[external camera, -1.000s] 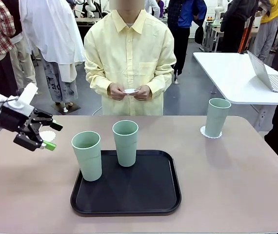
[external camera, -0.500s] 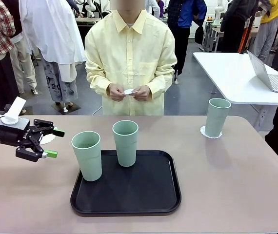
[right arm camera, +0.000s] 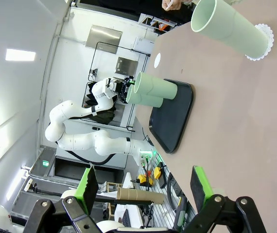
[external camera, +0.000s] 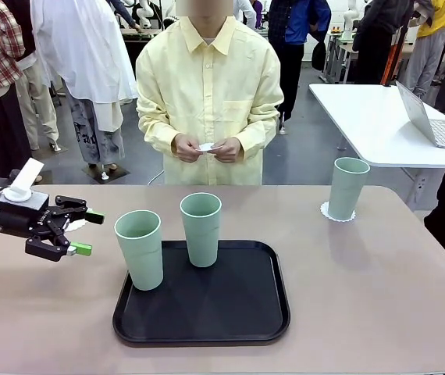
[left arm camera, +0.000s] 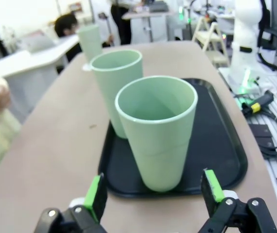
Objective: Place coasters on the table and set cups on them.
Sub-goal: Take one Reusable plastic cup from the Flat Tray and place it on a coaster set by the human.
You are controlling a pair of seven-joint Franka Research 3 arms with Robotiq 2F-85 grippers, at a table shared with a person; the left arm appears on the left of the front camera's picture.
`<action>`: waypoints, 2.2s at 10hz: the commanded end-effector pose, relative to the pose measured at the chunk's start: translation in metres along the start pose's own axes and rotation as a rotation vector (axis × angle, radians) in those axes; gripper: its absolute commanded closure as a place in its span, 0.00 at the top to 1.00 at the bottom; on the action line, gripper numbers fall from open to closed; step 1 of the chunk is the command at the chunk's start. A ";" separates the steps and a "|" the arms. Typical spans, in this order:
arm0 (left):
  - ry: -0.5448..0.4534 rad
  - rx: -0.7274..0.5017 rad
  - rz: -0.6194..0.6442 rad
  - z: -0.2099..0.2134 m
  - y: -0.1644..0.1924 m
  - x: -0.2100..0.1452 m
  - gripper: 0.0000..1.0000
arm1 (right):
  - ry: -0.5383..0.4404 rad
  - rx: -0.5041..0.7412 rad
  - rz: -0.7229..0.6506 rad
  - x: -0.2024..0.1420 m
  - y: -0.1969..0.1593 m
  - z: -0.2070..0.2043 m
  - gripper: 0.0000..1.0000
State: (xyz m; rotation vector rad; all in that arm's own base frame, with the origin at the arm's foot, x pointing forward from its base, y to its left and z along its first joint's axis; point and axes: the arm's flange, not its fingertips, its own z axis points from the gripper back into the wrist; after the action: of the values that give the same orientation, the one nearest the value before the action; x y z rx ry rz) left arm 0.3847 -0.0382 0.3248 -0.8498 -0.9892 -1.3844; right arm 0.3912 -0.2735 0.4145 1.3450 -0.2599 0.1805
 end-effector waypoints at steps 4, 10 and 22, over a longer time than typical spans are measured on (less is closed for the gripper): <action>-0.001 0.002 -0.020 0.000 -0.001 -0.001 1.00 | -0.001 0.000 -0.004 -0.001 0.000 0.000 1.00; -0.043 -0.018 0.008 -0.001 0.001 -0.020 1.00 | -0.001 0.000 -0.004 -0.001 0.000 0.000 1.00; -0.144 -0.059 0.014 -0.039 0.004 -0.052 1.00 | -0.001 0.000 -0.004 -0.001 0.000 0.000 1.00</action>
State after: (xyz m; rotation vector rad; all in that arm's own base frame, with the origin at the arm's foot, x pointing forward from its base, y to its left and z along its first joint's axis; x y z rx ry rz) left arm 0.3906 -0.0481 0.2679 -1.0175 -0.9882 -1.3426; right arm 0.3912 -0.2735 0.4145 1.3451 -0.2599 0.1806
